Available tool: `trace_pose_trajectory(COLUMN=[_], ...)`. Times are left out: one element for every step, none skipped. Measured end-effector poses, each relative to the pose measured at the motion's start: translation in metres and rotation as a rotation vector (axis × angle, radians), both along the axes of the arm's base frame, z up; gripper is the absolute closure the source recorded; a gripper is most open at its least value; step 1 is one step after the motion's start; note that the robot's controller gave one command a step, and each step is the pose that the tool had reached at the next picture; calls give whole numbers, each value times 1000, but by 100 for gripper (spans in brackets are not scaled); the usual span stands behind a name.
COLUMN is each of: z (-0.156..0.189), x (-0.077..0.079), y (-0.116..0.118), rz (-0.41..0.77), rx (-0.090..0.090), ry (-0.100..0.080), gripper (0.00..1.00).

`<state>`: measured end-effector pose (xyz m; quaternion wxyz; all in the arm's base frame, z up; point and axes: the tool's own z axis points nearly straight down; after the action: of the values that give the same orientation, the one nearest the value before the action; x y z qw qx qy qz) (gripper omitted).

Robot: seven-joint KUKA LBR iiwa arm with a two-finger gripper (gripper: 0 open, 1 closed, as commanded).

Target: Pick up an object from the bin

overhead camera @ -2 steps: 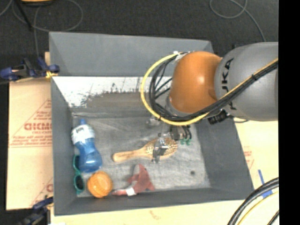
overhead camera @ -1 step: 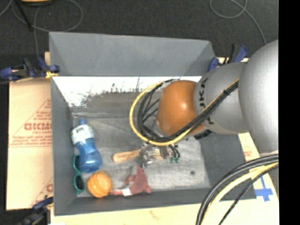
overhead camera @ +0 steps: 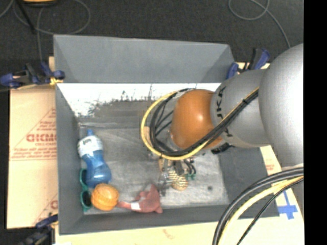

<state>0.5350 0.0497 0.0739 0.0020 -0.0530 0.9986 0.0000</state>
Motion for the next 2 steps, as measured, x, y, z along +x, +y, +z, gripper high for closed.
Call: trace_pose_trajectory(z=[1, 0], x=[0, 0], y=[0, 0], rz=[-1, -2], rx=[1, 1], ry=[-2, 0], gripper=[100, 0])
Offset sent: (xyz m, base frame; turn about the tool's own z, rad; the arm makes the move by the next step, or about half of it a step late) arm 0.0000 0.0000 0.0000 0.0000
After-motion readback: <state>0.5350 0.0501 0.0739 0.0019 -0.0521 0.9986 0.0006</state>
